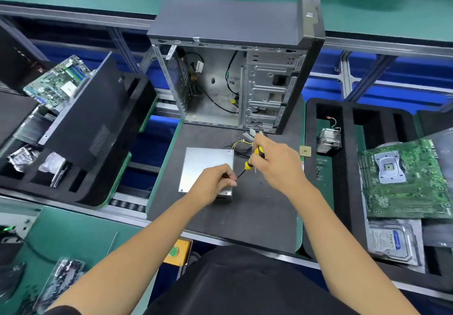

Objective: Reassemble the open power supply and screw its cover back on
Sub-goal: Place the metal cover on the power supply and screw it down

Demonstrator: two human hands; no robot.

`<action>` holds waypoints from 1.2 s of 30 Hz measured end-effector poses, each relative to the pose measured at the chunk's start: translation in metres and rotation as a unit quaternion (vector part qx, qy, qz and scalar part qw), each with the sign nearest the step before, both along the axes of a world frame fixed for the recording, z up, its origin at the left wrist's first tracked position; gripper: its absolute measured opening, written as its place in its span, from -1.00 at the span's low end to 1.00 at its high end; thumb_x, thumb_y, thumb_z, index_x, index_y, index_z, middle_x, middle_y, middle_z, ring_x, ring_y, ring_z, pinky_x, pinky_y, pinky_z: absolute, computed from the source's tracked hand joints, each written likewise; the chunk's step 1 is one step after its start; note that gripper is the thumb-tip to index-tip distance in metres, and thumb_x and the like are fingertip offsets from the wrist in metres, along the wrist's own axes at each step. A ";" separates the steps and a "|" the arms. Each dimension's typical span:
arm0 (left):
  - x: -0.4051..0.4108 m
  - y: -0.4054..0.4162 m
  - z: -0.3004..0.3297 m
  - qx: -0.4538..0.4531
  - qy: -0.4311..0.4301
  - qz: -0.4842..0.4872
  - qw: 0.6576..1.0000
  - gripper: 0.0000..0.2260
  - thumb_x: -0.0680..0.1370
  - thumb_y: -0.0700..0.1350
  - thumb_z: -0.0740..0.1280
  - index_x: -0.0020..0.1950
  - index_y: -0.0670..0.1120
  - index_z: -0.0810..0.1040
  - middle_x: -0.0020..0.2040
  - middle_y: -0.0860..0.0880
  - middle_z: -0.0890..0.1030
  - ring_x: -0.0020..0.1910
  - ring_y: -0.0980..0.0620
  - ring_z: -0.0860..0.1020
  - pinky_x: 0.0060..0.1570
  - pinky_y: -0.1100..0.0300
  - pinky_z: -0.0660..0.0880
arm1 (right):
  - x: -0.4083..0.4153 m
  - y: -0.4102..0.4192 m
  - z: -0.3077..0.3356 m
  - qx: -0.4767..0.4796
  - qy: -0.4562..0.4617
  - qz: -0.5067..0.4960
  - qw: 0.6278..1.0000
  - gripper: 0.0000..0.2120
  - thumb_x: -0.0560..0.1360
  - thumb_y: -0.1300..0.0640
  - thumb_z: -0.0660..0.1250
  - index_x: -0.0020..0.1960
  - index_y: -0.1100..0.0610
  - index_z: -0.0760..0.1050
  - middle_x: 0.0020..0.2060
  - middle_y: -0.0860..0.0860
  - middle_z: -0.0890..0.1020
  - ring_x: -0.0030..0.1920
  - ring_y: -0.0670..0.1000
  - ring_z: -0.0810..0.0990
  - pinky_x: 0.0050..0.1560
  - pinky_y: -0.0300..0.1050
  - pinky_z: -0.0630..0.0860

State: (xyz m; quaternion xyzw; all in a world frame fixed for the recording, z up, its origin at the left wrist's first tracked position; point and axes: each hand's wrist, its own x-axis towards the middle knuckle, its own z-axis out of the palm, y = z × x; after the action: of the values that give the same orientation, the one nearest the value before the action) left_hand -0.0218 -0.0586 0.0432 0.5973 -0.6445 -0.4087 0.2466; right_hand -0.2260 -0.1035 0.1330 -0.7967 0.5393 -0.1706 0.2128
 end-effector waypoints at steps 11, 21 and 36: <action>0.020 0.016 -0.011 -0.085 -0.125 -0.022 0.988 -0.88 0.47 -0.03 0.55 -0.12 0.09 0.63 -0.01 0.21 0.64 0.19 0.16 0.35 0.24 0.15 0.07 | 0.032 0.012 0.005 0.000 0.061 0.065 0.996 -0.87 0.38 -0.04 0.12 -0.10 -0.07 0.22 -0.43 -0.05 0.45 -0.36 0.06 0.43 -0.40 -0.10 0.17; 0.018 0.017 -0.030 -0.110 -0.123 -0.034 0.986 -0.87 0.44 -0.01 0.57 -0.17 0.11 0.63 0.06 0.44 0.45 0.07 0.14 0.22 0.16 0.04 0.24 | 0.042 0.021 0.003 -0.018 0.124 0.102 0.987 -0.89 0.39 -0.03 0.08 -0.12 -0.05 0.19 -0.45 0.00 0.41 -0.39 0.10 0.39 -0.44 -0.07 0.12; 0.026 0.015 -0.024 -0.082 -0.101 -0.071 0.989 -0.88 0.51 0.00 0.53 -0.06 -0.02 0.70 0.06 0.26 0.44 0.13 0.03 0.27 0.23 -0.02 0.32 | 0.047 0.022 0.003 0.000 0.110 0.088 0.990 -0.84 0.41 0.02 0.16 -0.15 -0.08 0.15 -0.46 -0.02 0.40 -0.39 0.07 0.40 -0.43 -0.08 0.12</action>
State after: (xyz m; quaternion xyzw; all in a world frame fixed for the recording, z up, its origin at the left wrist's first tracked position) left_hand 0.0046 -0.0433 0.0194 0.5662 -0.7381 -0.3086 0.1986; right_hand -0.1793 -0.0810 0.1356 -0.8553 0.4868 -0.0627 0.1661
